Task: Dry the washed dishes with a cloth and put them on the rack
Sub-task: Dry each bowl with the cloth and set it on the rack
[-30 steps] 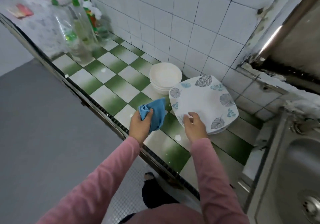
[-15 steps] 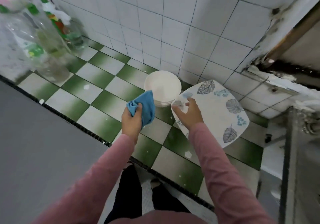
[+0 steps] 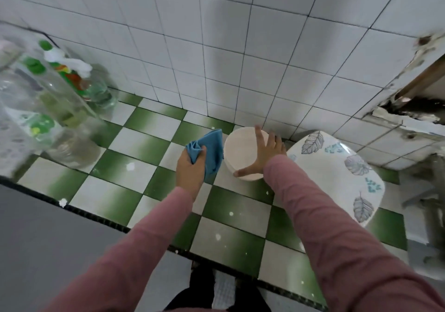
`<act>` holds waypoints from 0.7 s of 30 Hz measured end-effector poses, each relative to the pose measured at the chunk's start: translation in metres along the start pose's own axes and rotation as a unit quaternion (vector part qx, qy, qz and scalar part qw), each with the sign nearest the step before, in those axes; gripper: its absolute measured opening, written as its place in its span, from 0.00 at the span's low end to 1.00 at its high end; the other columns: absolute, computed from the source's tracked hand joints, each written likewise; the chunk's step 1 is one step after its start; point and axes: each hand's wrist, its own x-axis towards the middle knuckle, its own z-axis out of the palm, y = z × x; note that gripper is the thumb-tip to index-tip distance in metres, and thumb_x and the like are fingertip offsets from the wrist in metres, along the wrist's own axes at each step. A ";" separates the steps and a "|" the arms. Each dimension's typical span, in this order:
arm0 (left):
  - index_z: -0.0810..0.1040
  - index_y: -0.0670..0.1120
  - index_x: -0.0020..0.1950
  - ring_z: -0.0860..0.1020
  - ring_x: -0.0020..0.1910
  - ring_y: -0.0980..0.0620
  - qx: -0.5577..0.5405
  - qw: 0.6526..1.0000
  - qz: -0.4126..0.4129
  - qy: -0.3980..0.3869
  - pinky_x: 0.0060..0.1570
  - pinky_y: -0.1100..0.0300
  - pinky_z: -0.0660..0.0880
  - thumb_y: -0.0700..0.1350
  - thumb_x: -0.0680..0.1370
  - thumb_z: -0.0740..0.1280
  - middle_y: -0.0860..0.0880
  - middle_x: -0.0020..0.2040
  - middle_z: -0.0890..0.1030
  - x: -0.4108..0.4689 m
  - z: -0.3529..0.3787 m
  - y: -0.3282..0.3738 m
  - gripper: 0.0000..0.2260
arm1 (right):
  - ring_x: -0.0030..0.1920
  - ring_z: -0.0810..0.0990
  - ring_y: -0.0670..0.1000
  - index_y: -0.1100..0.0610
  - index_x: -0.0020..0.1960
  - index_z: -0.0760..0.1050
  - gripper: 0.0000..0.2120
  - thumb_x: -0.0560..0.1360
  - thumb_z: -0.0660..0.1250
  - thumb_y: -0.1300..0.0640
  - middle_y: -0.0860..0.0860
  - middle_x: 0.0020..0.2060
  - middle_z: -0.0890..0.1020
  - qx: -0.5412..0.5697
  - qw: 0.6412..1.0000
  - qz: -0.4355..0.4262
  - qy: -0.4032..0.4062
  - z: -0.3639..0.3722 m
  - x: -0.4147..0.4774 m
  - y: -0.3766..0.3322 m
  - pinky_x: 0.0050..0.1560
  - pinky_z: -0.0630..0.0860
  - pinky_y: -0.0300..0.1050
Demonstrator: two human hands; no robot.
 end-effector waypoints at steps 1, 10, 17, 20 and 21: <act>0.71 0.49 0.58 0.77 0.50 0.50 0.002 1.000 -0.001 -0.005 0.42 0.61 0.77 0.50 0.82 0.63 0.50 0.50 0.77 0.004 -0.003 0.000 0.08 | 0.78 0.36 0.64 0.41 0.74 0.22 0.76 0.51 0.77 0.26 0.58 0.78 0.34 0.002 1.000 0.011 -0.011 0.002 0.002 -0.003 0.76 0.40 0.64; 0.70 0.50 0.59 0.76 0.54 0.48 0.011 0.999 -0.016 -0.040 0.52 0.51 0.79 0.50 0.82 0.63 0.48 0.53 0.75 0.032 -0.021 0.005 0.08 | 0.78 0.40 0.65 0.41 0.74 0.23 0.75 0.53 0.78 0.28 0.57 0.79 0.35 -0.007 0.999 0.035 0.001 0.016 0.006 -0.025 0.76 0.48 0.68; 0.70 0.51 0.59 0.76 0.55 0.47 0.026 0.998 -0.010 -0.055 0.53 0.51 0.79 0.51 0.82 0.63 0.47 0.56 0.76 0.041 -0.031 0.009 0.09 | 0.78 0.41 0.65 0.43 0.75 0.23 0.74 0.55 0.78 0.29 0.60 0.78 0.34 0.006 0.999 0.053 0.002 0.033 -0.005 -0.046 0.76 0.45 0.64; 0.70 0.52 0.59 0.76 0.55 0.47 0.021 0.998 -0.011 -0.057 0.52 0.52 0.79 0.51 0.82 0.63 0.47 0.55 0.76 0.044 -0.033 0.008 0.08 | 0.78 0.43 0.66 0.45 0.76 0.26 0.73 0.55 0.77 0.28 0.62 0.78 0.40 -0.014 0.998 0.059 -0.009 0.042 -0.008 -0.054 0.75 0.44 0.65; 0.70 0.52 0.59 0.76 0.55 0.47 0.022 0.998 -0.011 -0.059 0.51 0.52 0.79 0.51 0.82 0.63 0.48 0.54 0.76 0.045 -0.033 0.007 0.08 | 0.77 0.44 0.66 0.45 0.77 0.29 0.72 0.55 0.77 0.28 0.62 0.77 0.42 -0.021 0.998 0.059 -0.013 0.045 -0.010 -0.056 0.75 0.45 0.65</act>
